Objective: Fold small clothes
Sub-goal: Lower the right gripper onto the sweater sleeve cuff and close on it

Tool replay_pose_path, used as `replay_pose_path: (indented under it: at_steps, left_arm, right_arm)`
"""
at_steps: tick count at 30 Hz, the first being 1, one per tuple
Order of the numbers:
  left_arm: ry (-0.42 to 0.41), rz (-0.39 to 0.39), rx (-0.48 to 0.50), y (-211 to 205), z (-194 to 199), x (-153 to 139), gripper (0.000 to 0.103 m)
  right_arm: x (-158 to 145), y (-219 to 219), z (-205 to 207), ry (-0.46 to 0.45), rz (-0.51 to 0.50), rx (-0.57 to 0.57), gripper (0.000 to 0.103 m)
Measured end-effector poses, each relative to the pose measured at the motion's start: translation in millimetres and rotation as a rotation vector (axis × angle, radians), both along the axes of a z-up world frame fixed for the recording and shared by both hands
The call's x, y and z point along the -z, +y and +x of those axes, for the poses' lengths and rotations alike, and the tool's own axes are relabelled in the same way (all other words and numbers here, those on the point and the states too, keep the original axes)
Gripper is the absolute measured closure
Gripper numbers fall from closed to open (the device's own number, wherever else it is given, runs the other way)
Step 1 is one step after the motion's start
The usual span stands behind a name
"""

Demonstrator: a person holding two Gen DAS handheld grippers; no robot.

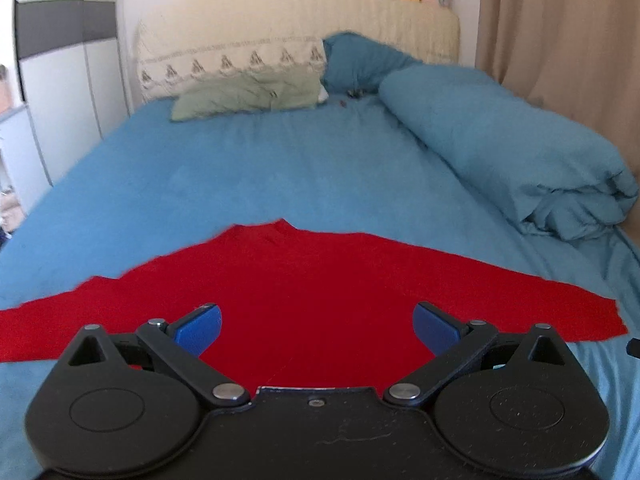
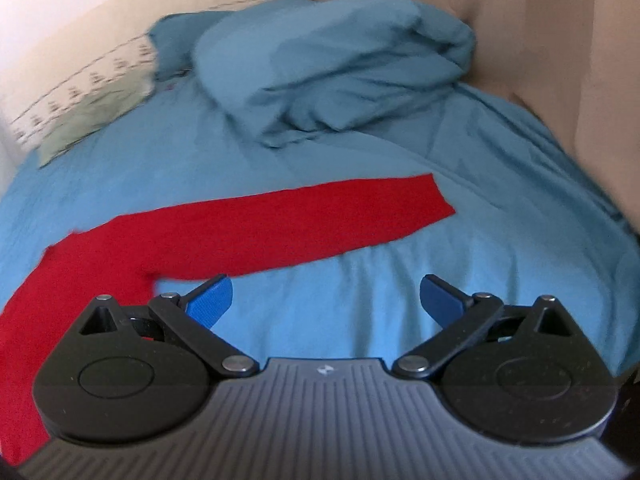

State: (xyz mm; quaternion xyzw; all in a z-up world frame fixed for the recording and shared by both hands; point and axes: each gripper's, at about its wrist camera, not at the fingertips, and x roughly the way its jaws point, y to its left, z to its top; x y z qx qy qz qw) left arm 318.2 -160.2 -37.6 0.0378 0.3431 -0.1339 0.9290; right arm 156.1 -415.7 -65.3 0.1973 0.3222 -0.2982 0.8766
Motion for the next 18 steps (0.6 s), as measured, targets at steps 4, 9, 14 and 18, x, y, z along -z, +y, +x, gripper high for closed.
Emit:
replay_pose_path:
  at_steps: [4, 9, 14, 18]
  left_arm:
    - [0.049, 0.017, 0.008, -24.6, 41.3, 26.8, 0.000]
    - [0.108, 0.073, -0.014, -52.1, 79.2, 55.5, 0.000]
    - [0.179, 0.087, -0.052, -68.0, 104.8, 88.6, 0.000]
    - [0.206, 0.082, -0.077, -76.0, 120.3, 112.6, 0.000]
  right_arm:
    - [40.1, -34.6, 34.3, 0.020, -0.002, 0.070, 0.000]
    - [75.3, -67.2, 57.5, 0.007, 0.064, 0.121, 0.001]
    - [100.7, -87.6, 69.6, -0.013, 0.134, 0.166, 0.006]
    - [120.2, -101.6, 78.6, -0.014, 0.169, 0.195, 0.020]
